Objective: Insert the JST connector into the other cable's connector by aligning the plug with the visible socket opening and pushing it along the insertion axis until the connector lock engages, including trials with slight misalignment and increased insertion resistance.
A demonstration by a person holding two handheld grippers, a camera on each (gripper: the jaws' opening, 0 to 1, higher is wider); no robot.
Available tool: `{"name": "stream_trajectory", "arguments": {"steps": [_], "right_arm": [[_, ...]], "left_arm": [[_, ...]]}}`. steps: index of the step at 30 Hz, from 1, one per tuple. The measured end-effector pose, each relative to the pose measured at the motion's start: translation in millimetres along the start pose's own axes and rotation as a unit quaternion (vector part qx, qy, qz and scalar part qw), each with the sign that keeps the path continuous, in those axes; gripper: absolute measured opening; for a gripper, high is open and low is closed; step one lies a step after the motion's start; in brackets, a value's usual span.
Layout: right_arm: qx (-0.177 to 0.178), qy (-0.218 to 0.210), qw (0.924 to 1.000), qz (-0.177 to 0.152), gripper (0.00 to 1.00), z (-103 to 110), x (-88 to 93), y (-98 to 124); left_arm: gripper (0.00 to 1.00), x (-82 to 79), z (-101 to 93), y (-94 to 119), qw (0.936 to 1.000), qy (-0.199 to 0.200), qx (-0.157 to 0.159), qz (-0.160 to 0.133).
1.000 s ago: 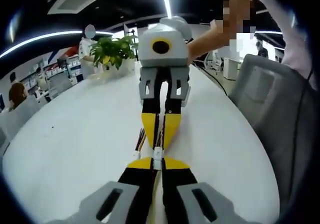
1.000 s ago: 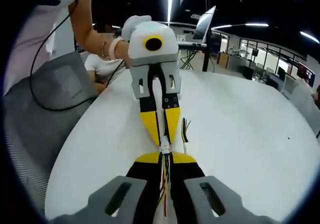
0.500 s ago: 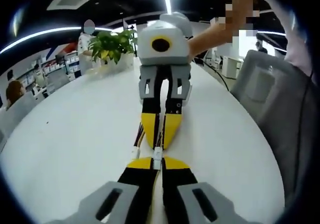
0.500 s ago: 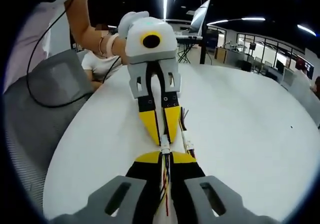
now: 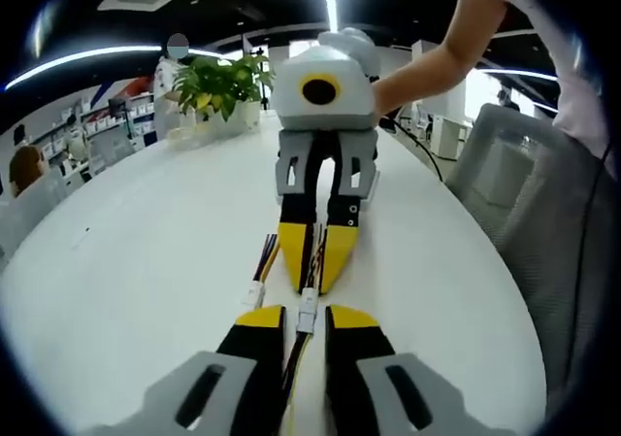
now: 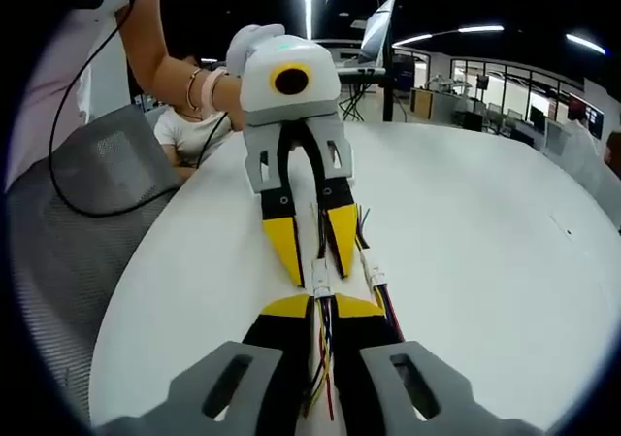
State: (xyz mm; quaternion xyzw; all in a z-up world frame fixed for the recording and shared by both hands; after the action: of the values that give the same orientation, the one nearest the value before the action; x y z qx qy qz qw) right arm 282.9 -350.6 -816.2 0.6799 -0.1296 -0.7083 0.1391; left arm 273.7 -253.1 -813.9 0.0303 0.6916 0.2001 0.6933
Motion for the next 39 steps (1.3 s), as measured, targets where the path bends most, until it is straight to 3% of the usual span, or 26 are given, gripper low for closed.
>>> {"name": "stream_trajectory", "arguments": {"steps": [10, 19, 29, 33, 39], "right_arm": [[0.024, -0.017, 0.9994, 0.017, 0.13, 7.4, -3.4, 5.3], [0.069, -0.044, 0.9966, -0.006, 0.20, 16.1, -11.4, 17.9], [0.103, -0.051, 0.9928, -0.032, 0.26, 26.4, -29.1, 25.9], [0.113, -0.049, 0.9915, -0.042, 0.28, 30.9, -37.6, 30.3], [0.139, -0.060, 0.9856, -0.076, 0.34, 34.0, -53.7, 39.4]], "left_arm": [[0.18, -5.2, -10.0, 4.4, 0.9999, 0.005, -0.007, 0.012], [0.22, -16.8, -21.5, 12.0, 0.9996, -0.005, -0.024, 0.016], [0.26, -42.4, -28.0, 22.6, 0.9954, 0.040, -0.083, -0.026], [0.34, -54.4, -32.5, 28.7, 0.9912, 0.069, -0.102, -0.049], [0.40, -60.0, -37.4, 37.6, 0.9896, 0.069, -0.113, -0.057]]}}
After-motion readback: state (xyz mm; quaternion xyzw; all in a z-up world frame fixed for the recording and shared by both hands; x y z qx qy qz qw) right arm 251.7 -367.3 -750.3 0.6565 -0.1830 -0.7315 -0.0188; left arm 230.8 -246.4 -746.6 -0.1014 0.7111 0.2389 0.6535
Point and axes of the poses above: the point that each gripper's makers call its tool centre point, and the gripper's own axes: y roughly backward along the fingers, z roughly to its left, x roughly out of its underside, the point moved 6 cm from there along y, roughly backward along the fingers, and after that the axes turned 13 degrees about -z, right-handed, at the moved point
